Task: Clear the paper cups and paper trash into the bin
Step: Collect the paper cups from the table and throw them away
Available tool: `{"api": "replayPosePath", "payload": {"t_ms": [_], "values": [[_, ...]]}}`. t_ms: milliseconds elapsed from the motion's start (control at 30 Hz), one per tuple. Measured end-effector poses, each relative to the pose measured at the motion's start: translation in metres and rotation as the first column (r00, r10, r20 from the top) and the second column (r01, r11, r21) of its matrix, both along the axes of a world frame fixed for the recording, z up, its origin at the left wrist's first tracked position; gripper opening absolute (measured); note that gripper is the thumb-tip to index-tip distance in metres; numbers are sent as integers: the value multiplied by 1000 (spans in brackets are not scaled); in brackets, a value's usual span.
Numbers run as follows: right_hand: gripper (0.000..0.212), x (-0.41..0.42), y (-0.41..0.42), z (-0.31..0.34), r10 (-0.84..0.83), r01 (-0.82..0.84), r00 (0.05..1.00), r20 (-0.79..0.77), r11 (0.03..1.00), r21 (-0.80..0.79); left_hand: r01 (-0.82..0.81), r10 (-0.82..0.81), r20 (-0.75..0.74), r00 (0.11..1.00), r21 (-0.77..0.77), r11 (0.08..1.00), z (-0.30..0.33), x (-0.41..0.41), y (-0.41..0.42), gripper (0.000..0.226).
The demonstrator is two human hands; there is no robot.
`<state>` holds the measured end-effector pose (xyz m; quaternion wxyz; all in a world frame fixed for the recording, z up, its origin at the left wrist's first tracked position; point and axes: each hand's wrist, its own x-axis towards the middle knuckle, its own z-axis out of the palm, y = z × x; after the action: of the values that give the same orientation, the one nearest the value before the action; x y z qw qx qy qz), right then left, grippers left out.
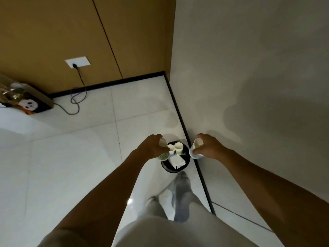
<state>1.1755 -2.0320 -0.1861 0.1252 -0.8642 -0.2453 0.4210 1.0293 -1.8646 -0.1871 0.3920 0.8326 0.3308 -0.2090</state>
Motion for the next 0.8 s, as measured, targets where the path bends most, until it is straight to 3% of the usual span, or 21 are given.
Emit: {"api": "replayPosePath", "payload": {"t_ms": [200,400,567,800], "values": [[67,61,40,-61,136,-138,990,-48,989,-56,-138,144,-102,984,59,989,-58,29,13,70],[73,84,79,-152,174,-178,983,-60,981,-72,-251,256,-79,963,69,966,-135,56,37,69],[69,83,85,-240,225,-234,969,-102,968,-92,-254,260,-45,964,108,961,-220,76,40,71],[76,96,85,-353,154,-155,988,-4,987,-41,-222,222,22,975,13,975,-347,102,26,69]]}}
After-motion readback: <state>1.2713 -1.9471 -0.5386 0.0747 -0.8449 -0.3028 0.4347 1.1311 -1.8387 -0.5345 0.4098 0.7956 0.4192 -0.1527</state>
